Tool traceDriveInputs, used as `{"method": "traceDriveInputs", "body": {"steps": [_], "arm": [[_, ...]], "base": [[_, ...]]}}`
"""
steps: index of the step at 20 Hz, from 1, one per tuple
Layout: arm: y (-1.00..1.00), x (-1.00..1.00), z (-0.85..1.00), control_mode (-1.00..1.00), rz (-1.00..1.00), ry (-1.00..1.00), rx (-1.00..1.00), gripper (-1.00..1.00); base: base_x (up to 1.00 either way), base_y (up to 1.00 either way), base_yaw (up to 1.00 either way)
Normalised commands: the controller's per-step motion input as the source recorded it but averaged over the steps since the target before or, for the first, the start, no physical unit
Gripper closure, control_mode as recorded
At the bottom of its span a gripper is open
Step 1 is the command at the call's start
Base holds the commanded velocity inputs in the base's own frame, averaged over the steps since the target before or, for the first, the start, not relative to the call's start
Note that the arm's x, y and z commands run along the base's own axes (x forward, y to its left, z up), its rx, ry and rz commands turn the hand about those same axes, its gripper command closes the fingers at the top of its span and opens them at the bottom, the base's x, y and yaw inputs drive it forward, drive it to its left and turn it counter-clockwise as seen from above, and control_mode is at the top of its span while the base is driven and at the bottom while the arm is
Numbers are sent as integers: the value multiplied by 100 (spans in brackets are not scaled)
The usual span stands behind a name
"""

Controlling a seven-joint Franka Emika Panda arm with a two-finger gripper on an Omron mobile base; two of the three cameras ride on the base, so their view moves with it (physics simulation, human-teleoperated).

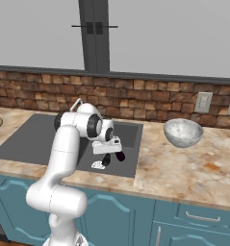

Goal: Pick the eggplants from the sink and place them in one bowl. Place the orange in the other bowl. Then turn off the sink faucet.

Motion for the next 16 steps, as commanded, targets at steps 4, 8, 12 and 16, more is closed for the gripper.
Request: {"method": "traceDriveInputs", "body": {"steps": [4,8,12,16], "arm": [[-2,-16,50,-100,0,-5,0,100],[-8,-25,50,-100,0,-8,0,100],[-13,-35,54,-100,0,-11,0,100],[-14,-38,62,-100,0,-13,0,100]], "base": [[0,0,0],[0,0,0],[0,0,0],[0,0,0]]}}
